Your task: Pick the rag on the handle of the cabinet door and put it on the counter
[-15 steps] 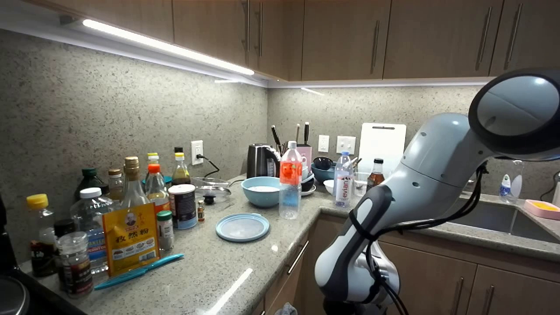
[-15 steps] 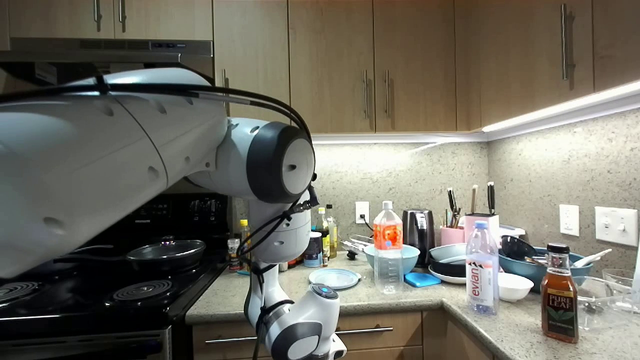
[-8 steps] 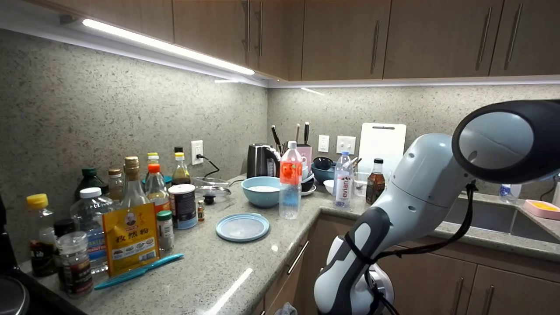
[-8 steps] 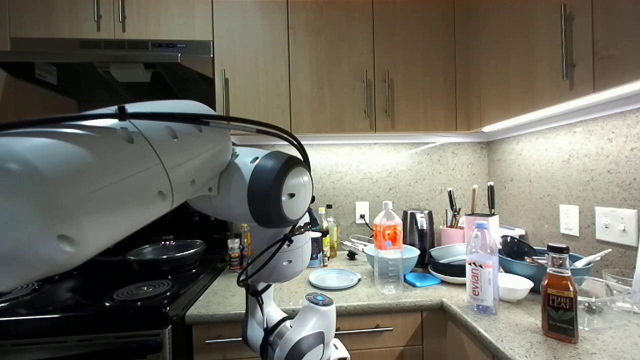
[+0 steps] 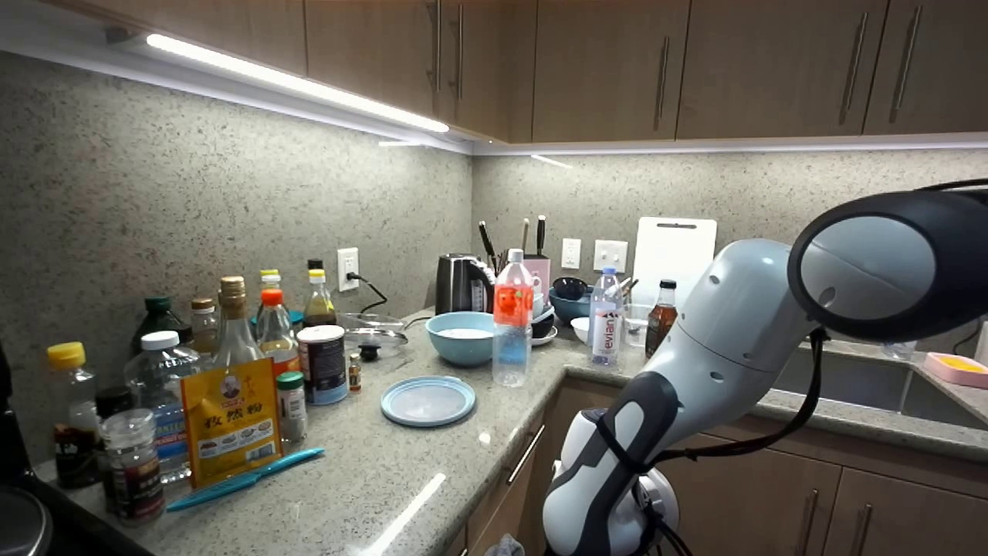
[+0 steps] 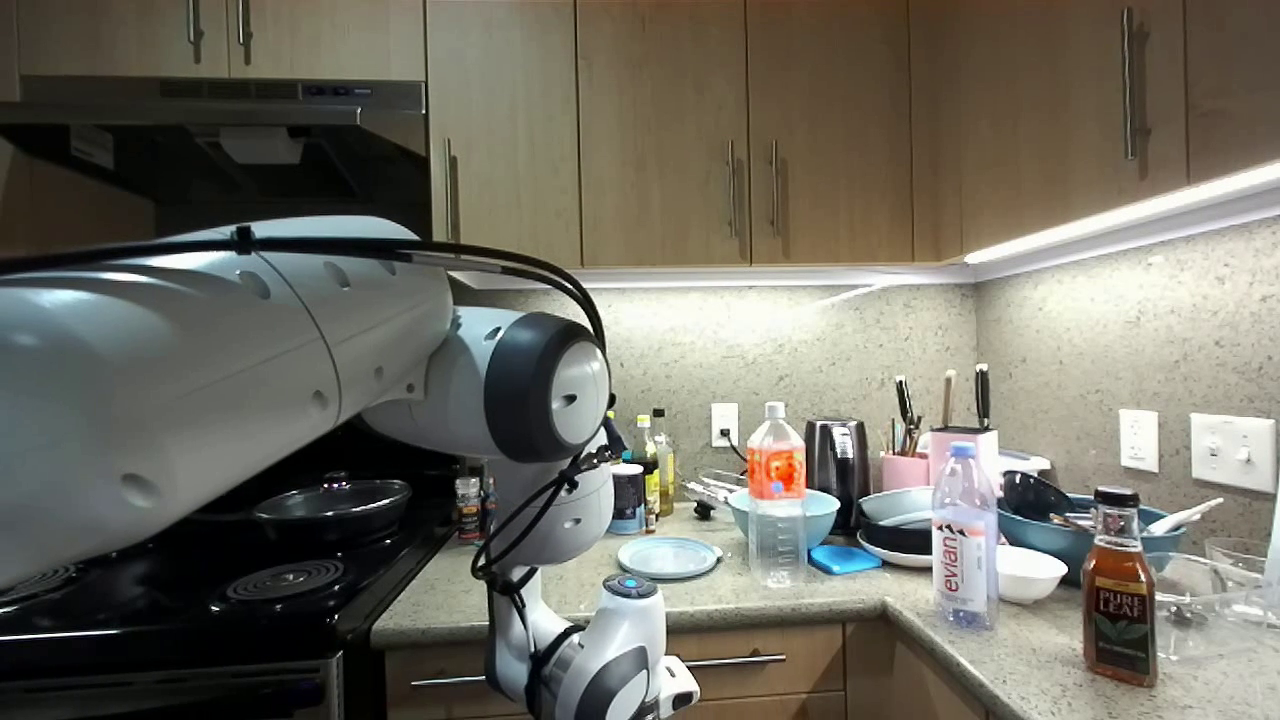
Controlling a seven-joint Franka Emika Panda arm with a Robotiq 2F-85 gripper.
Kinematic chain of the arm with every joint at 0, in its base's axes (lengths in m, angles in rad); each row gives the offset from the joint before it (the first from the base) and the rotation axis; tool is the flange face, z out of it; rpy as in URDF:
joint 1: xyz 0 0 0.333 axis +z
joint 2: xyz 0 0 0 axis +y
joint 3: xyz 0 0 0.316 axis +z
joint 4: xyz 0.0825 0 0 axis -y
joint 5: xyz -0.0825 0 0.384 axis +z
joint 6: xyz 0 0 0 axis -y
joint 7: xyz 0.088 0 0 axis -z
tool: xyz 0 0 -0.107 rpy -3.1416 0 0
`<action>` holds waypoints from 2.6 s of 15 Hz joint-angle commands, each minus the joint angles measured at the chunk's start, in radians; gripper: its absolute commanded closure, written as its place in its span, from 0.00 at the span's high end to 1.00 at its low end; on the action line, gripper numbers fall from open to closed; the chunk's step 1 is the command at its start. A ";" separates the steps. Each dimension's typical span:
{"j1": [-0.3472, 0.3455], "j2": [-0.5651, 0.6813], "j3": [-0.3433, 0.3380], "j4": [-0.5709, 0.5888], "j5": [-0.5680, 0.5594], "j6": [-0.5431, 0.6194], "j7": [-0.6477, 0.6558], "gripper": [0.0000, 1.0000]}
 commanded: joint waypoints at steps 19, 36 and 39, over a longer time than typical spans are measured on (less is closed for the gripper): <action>-0.535 0.340 0.488 0.168 -0.398 0.265 -0.154 1.00; -0.650 0.339 0.588 0.091 -0.585 0.195 -0.225 1.00; -0.654 0.340 0.596 0.073 -0.640 0.190 -0.284 1.00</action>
